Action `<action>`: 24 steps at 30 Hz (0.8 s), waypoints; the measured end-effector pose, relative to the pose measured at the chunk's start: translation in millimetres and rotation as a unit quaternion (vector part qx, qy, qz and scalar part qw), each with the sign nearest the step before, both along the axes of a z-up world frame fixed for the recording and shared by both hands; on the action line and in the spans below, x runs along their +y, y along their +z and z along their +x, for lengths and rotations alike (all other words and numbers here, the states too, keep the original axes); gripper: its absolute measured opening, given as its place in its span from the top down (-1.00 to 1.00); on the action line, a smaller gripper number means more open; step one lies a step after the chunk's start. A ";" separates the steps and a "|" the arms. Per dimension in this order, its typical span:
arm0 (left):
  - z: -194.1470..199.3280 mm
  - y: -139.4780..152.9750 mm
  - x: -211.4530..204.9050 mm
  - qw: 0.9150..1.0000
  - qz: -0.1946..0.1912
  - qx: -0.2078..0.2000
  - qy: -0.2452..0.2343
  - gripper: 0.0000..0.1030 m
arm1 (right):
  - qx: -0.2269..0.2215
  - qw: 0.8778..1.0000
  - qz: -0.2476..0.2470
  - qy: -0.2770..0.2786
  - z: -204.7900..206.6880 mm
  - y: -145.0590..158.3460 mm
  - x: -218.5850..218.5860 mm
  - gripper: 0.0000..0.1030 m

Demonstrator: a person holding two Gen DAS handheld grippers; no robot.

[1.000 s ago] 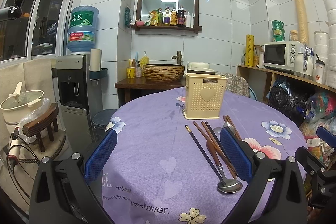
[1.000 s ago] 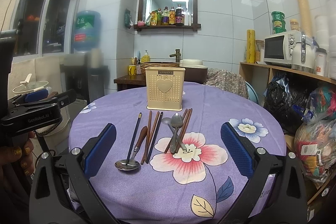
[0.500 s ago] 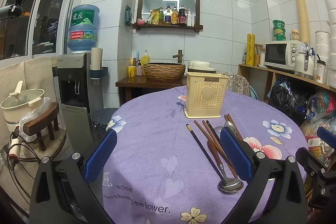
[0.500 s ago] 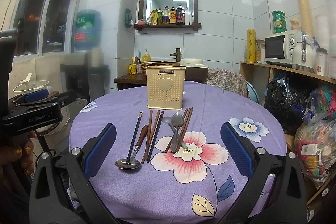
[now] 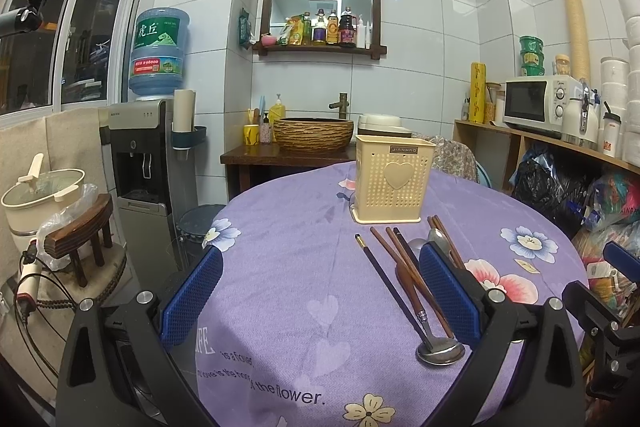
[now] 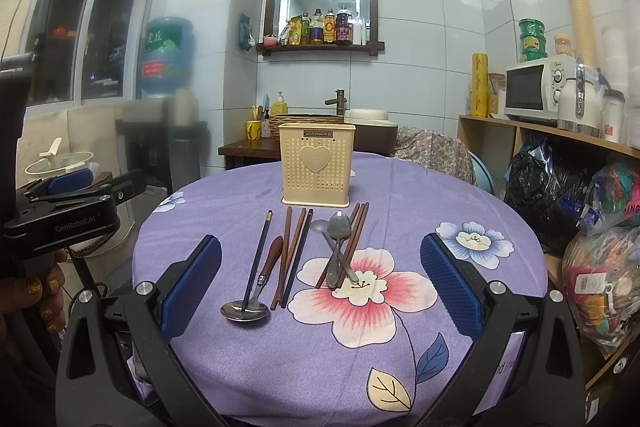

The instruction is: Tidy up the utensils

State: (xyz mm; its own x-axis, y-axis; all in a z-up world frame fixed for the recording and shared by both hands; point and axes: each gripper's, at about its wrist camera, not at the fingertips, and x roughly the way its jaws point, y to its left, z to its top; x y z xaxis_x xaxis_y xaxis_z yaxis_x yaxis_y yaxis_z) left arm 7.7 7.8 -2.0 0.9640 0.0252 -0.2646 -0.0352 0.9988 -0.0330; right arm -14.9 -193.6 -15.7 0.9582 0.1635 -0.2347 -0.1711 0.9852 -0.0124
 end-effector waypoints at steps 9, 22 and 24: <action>8.8 -6.2 1.1 1.000 -0.001 0.018 -0.003 -0.90 | 0.018 1.000 -0.011 -0.006 13.1 -0.5 -2.3 -0.91; 65.3 -10.8 0.5 0.995 0.017 0.091 -0.039 -0.90 | 0.075 0.997 -0.037 0.000 72.6 -1.2 -10.0 -0.91; 76.7 -13.9 0.0 0.993 0.014 0.107 -0.054 -0.90 | 0.092 0.995 -0.035 0.004 83.3 -3.7 -11.5 -0.91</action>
State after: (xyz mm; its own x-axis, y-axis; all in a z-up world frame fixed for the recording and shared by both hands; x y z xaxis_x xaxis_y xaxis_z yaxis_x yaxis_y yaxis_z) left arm 84.4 7.9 -15.9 0.8834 -0.0647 -0.4640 0.0689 0.9976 -0.0078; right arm 68.4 -205.0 -19.3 0.8965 0.1471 -0.4179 -0.1840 0.9817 -0.0490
